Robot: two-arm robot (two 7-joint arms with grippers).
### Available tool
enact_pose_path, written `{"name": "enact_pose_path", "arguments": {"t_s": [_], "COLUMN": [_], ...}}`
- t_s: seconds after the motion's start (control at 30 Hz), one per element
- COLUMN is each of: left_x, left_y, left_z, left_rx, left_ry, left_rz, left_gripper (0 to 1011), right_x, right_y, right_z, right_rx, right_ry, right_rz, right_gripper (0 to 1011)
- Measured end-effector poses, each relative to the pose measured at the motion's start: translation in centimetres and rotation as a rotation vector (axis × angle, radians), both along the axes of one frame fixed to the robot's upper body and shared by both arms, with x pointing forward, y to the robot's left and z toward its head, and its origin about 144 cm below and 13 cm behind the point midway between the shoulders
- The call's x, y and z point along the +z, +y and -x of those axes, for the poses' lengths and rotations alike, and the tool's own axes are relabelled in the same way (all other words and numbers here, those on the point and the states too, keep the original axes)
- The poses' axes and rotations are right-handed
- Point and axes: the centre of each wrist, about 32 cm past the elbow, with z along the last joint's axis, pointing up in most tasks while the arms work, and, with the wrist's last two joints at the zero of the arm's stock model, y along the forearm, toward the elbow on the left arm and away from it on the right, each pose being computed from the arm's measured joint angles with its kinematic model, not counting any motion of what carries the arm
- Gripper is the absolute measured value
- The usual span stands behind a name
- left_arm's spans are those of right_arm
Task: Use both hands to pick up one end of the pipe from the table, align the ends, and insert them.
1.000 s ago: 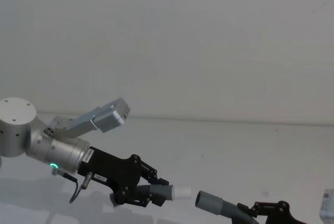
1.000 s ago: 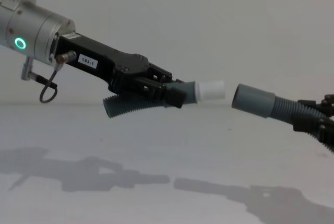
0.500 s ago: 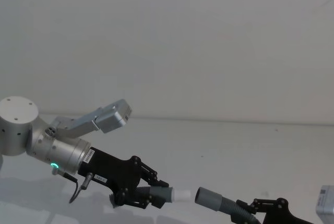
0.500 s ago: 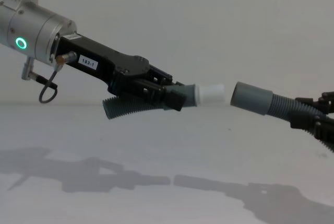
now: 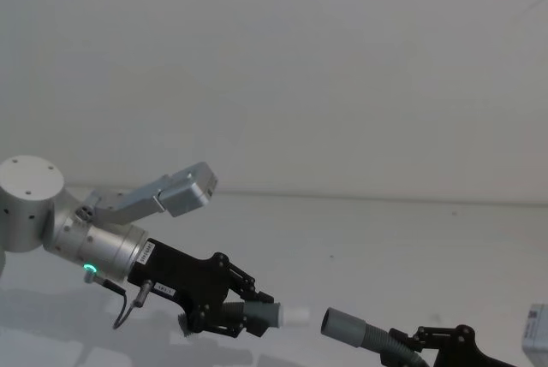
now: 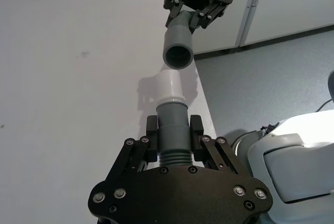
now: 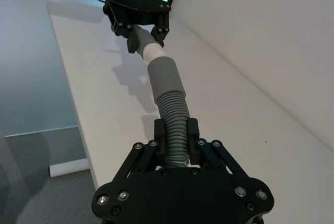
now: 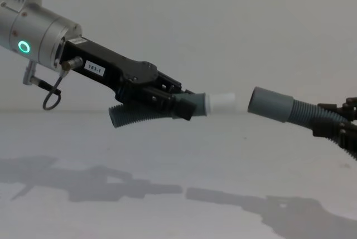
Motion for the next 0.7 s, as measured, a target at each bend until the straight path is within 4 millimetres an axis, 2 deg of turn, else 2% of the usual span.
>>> {"name": "enact_pose_path", "arguments": {"t_s": [0.7], "left_x": [0.05], "left_y": [-0.59], "left_z": [-0.62], "left_rx": [-0.023], "left_ry": [-0.001], "left_rz": [-0.005], "left_gripper": [327], "right_x": [0.16], "right_y": [0.21], "right_z": [0.02], "right_rx": [0.009], "right_ry": [-0.011], "right_rz": [0.005], "right_gripper": [215]}}
